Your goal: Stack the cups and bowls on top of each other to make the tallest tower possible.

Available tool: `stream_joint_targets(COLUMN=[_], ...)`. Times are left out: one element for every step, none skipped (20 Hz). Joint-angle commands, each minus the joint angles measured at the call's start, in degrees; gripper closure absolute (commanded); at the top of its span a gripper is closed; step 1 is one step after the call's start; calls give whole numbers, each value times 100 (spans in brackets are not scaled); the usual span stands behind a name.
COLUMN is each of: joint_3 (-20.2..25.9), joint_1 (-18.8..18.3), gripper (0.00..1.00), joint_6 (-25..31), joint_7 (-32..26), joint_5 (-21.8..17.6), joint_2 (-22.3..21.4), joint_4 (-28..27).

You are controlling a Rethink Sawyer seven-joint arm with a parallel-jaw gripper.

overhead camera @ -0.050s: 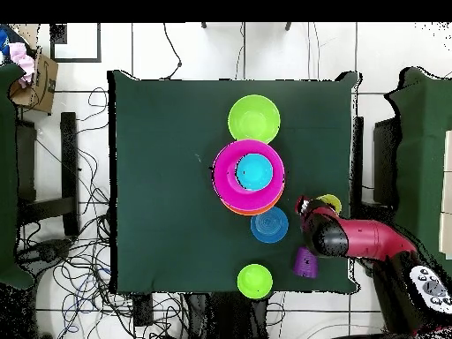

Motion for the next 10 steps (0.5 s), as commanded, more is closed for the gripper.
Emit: stream_joint_targets(joint_3=[-45,-53,-80,-111,-114,-150,-161,-174,-187,-202], joint_1=[324,327,346,371,367,400,405,414,423,440], gripper=[100,100,100,100,100,100,100,100,100,100], joint_6=[-308,-298,-308,-312,-308,-292,-280,-278,-275,-309], joint_7=[52,52,73,79,69,75,64,57,51,62], joint_5=[-430,-429,-424,-426,-423,-415,-407,-400,-393,-390], joint_2=[277,286,295,302,306,304,306,308,310,307], joint_4=[-415,-419,-424,-437,-438,-452,-452,-455,-458,-457])
